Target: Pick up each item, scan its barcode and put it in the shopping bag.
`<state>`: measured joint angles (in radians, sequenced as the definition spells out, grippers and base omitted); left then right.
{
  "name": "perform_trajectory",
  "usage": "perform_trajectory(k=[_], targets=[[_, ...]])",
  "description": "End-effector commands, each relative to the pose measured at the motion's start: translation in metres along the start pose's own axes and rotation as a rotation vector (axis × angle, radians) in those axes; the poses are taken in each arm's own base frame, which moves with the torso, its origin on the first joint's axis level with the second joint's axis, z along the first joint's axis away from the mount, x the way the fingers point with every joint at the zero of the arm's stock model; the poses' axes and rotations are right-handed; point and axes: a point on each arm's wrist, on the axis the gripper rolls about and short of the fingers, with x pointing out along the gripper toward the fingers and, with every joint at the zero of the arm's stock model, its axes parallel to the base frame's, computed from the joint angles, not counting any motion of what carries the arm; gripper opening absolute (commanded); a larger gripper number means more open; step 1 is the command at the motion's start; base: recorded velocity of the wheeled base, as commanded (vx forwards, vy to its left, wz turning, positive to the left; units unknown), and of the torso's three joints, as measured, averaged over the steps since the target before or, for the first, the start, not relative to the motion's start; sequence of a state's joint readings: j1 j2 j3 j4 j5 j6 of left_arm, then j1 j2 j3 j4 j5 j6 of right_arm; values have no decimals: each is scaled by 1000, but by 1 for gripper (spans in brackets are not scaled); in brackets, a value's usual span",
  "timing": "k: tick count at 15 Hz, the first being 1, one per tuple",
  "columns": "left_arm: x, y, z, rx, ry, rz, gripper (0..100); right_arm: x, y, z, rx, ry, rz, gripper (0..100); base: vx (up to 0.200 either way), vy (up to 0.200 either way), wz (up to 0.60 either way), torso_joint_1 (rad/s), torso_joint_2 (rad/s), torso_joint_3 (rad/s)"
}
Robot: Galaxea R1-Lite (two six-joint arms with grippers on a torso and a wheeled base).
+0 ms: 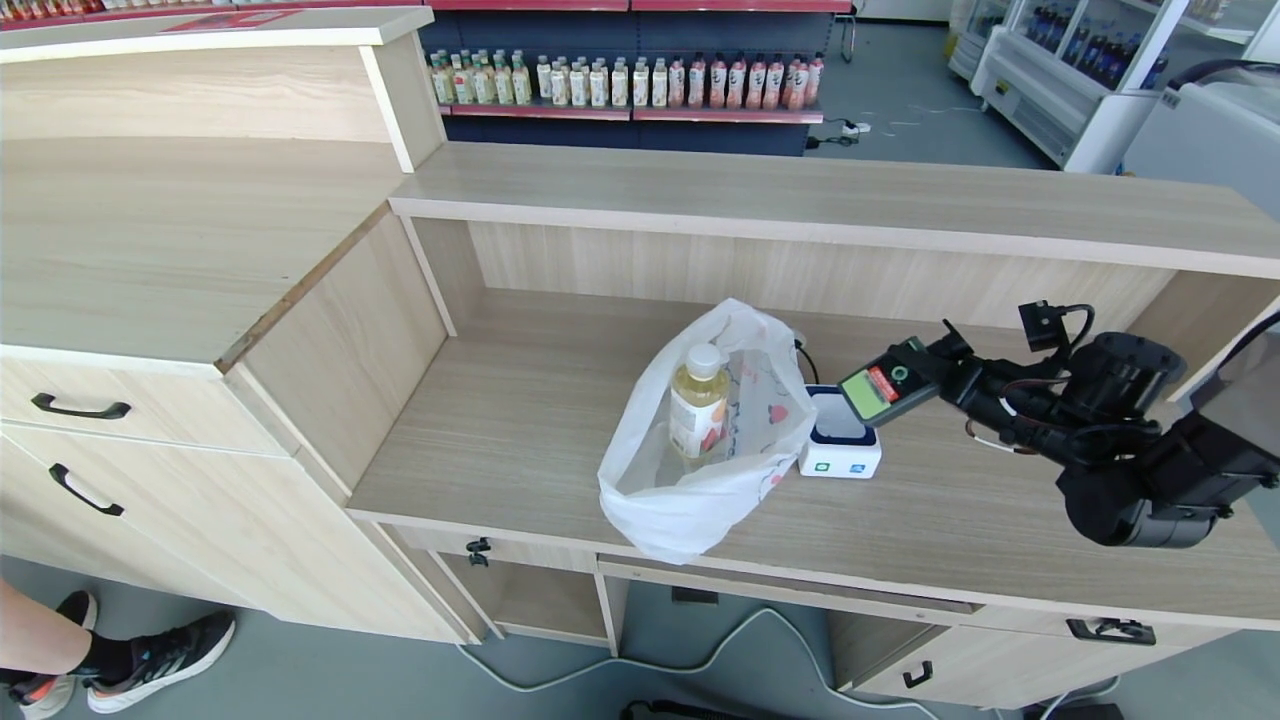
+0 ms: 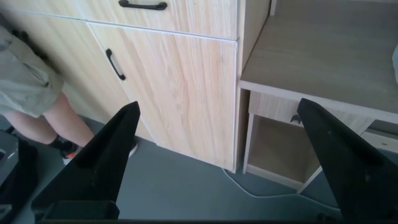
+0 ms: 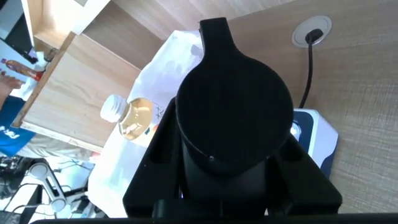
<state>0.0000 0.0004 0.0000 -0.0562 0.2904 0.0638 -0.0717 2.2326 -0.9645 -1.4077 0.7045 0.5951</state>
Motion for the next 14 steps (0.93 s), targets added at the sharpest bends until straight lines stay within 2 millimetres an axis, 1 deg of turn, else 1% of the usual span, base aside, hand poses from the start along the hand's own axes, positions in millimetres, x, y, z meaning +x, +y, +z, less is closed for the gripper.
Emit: perform_trajectory(k=[1, 3, 5, 10, 14], targets=[[0, 0, 0, 0, -1, 1, 100, 3, -6, -4, 2, 5, 3, 0, 0, 0, 0, 0, 0, 0], [0, 0, 0, 0, -1, 1, 100, 7, -10, -2, -4, -2, 11, 0, 0, 0, 0, 0, 0, 0], [0, 0, 0, 3, -1, 0, 100, 6, -14, -2, -4, -4, 5, 0, 0, 0, 0, 0, 0, 0], [0, 0, 0, 5, -1, -2, 100, 8, -22, -10, 3, 7, -4, 0, 0, 0, 0, 0, 0, 0], [0, 0, 0, 8, -3, -2, 100, 14, -26, -9, -14, -3, 5, 0, 0, 0, 0, 0, 0, 0]])
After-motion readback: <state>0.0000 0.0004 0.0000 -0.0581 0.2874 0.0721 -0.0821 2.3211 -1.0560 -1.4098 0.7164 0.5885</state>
